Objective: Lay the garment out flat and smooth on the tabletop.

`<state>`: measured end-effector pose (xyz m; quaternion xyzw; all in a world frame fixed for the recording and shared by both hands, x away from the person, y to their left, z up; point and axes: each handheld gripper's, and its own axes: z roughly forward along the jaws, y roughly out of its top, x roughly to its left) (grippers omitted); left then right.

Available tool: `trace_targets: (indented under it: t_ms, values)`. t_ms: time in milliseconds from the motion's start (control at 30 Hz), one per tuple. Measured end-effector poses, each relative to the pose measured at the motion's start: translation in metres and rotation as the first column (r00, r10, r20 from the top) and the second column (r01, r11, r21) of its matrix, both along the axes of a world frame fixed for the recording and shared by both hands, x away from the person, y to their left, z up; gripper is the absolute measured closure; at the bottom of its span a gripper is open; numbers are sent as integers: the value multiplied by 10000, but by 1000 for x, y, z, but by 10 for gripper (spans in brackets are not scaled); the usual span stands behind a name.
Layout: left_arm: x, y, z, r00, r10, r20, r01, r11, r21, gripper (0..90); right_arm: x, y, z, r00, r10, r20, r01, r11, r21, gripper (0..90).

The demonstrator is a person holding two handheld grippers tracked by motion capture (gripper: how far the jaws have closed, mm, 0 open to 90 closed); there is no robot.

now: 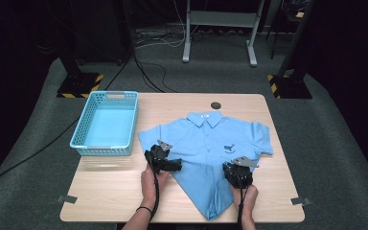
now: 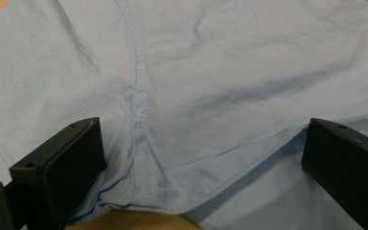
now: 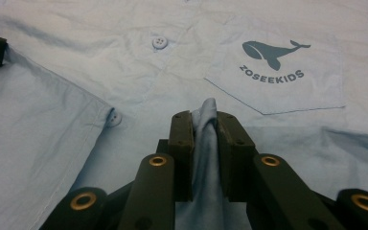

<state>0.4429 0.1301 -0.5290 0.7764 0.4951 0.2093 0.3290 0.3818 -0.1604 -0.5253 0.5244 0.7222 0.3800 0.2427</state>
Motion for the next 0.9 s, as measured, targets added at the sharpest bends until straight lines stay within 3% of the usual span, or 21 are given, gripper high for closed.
trace_targets:
  t_ms: [900]
  values:
    - [0,0,0,10000,-6,-11,6,10000,0,9,-41,-21,4,9974,-191,696,139,9972,741,784]
